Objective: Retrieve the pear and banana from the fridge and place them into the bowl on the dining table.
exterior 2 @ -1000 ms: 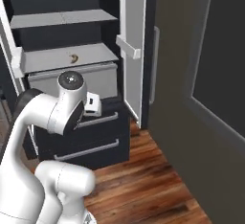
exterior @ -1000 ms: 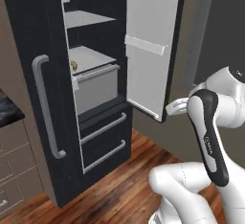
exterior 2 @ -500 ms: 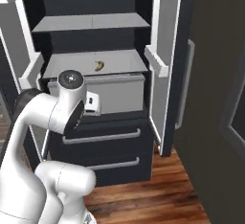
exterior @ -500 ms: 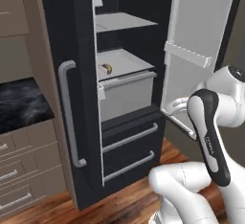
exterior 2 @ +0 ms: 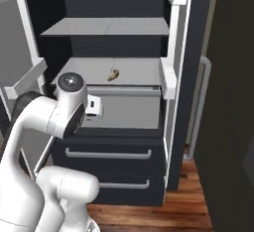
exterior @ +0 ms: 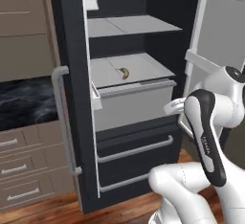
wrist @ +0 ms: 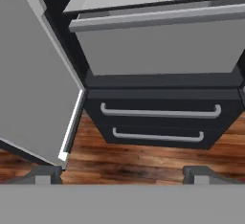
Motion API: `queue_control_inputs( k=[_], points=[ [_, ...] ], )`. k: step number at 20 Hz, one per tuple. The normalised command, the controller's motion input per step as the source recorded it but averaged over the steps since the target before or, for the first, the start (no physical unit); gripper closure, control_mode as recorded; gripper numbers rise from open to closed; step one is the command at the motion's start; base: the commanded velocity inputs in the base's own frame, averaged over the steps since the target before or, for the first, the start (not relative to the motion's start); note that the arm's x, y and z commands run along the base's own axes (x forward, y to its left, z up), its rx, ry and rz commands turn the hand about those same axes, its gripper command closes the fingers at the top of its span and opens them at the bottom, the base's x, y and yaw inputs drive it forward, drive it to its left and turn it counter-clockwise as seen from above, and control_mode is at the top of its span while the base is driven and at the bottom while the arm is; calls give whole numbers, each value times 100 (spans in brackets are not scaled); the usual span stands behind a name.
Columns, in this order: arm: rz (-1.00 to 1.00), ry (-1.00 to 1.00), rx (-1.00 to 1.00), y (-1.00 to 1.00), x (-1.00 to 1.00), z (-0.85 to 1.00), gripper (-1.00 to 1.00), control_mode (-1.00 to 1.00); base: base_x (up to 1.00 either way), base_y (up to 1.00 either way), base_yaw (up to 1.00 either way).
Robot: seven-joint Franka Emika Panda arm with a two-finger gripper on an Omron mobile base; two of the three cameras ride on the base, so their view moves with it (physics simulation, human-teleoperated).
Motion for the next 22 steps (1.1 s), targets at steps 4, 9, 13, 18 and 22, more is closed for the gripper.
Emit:
queue_control_inputs(
  k=[4,9,13,18,22],
  points=[
    [0,0,0,0,0,0,-100,100,37,-49,35],
    [0,0,0,0,0,0,-100,100,54,2,13],
    [0,0,0,0,0,0,-100,100,18,0,0],
    [0,0,0,0,0,0,-100,100,5,0,0],
    [0,0,0,0,0,0,-100,100,4,0,0]
  ],
)
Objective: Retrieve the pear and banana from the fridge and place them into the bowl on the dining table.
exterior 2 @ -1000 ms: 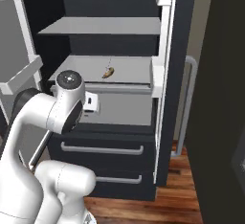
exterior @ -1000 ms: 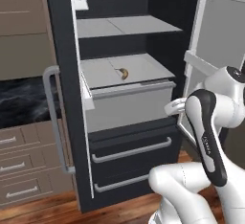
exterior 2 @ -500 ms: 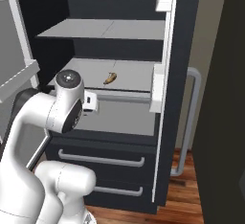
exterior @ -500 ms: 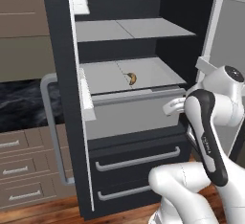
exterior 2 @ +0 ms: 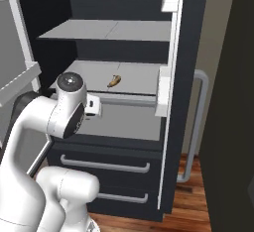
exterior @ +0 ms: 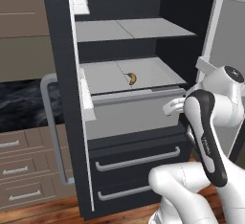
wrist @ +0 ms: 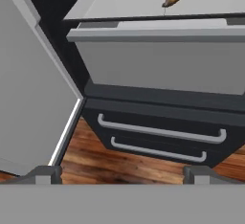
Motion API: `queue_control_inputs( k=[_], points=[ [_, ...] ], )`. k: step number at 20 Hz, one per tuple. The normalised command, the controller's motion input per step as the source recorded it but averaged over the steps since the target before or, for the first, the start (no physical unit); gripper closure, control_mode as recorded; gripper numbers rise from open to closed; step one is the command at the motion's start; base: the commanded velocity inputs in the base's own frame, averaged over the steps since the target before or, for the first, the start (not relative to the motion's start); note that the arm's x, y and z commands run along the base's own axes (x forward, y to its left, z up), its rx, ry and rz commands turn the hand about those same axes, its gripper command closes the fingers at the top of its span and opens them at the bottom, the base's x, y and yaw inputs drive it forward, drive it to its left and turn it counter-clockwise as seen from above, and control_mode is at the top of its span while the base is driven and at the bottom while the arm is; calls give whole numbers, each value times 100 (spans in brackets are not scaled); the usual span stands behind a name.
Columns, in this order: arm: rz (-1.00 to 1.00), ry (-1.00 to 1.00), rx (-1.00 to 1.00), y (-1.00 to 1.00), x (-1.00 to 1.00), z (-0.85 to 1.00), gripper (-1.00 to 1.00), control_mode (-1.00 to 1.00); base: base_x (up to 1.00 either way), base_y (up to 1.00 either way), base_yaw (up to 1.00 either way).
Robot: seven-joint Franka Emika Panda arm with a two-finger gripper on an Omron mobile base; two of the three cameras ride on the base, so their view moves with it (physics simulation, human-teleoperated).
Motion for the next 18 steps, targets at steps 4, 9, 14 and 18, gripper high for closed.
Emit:
queue_control_inputs(
  k=[4,9,14,18],
  points=[
    [0,0,0,0,0,0,-100,100,0,0,0],
    [0,3,0,0,27,0,-100,-100,11,0,0],
    [0,18,1,0,80,11,-100,-100,0,0,0],
    [0,11,0,0,79,22,-100,-100,0,0,0]
  ],
)
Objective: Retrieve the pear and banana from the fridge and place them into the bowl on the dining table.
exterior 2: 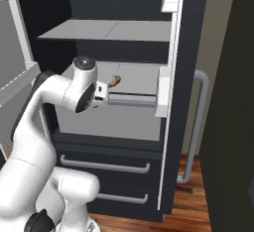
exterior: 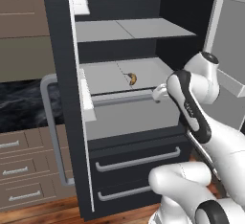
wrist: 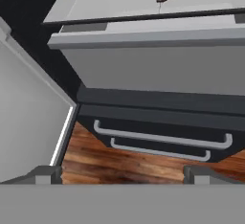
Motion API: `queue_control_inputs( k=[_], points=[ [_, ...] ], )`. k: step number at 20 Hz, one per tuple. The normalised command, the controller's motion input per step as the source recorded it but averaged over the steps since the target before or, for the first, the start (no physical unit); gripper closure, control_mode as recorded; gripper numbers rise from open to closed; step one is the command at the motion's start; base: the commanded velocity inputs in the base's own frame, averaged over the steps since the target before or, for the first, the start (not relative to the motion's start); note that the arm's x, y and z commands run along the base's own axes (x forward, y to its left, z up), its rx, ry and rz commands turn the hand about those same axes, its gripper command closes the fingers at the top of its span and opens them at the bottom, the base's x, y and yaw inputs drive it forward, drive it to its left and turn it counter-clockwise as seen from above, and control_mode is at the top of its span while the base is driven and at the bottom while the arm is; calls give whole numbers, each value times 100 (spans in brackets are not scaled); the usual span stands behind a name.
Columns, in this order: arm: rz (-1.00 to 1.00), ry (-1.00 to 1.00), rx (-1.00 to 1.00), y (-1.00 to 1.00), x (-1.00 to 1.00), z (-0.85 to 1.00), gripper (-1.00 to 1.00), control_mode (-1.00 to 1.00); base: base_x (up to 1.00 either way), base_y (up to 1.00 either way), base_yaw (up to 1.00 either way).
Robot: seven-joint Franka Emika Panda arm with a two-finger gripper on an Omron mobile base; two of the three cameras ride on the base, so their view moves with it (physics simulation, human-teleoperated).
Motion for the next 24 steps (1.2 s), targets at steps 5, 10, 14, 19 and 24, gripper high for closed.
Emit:
queue_control_inputs(
  k=[5,10,14,19,24],
  points=[
    [-7,0,-1,0,95,-1,-100,-100,0,0,0],
    [-11,-1,-2,0,62,-15,-100,-100,0,0,0],
    [-9,-1,-3,0,38,-20,-100,-100,0,0,0],
    [-9,-1,-2,0,46,-24,-100,-100,0,0,0],
    [-7,-2,0,0,44,-16,-100,-100,0,0,0]
  ],
)
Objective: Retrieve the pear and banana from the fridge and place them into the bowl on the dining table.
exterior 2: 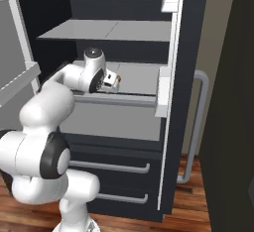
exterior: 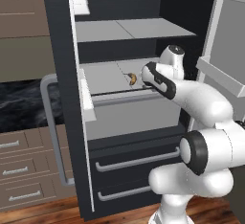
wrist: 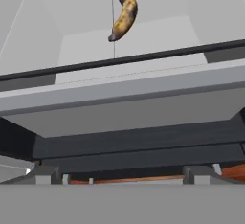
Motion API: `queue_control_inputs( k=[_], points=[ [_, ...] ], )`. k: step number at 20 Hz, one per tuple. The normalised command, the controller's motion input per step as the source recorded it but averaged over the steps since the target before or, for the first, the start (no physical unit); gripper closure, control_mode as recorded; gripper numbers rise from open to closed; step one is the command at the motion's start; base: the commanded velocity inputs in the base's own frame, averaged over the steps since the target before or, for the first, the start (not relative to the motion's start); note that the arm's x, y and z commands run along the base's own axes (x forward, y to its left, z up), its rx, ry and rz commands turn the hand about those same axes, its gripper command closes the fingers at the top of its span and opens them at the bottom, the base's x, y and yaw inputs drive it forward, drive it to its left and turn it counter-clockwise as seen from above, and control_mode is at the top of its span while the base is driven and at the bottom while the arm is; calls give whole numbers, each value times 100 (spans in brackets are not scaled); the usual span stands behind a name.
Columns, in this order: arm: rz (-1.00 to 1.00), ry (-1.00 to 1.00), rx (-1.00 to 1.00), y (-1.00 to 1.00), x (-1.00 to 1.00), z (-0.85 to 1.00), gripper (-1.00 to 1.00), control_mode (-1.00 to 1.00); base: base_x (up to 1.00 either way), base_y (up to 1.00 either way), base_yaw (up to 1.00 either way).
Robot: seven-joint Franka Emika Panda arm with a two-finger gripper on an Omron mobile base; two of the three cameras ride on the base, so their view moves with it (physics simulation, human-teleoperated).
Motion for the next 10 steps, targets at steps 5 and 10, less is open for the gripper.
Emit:
queue_control_inputs(
  k=[5,10],
  points=[
    [-4,0,0,0,44,-2,-100,-100,0,0,0],
    [0,0,0,2,46,-21,-100,-100,0,0,0]
  ],
)
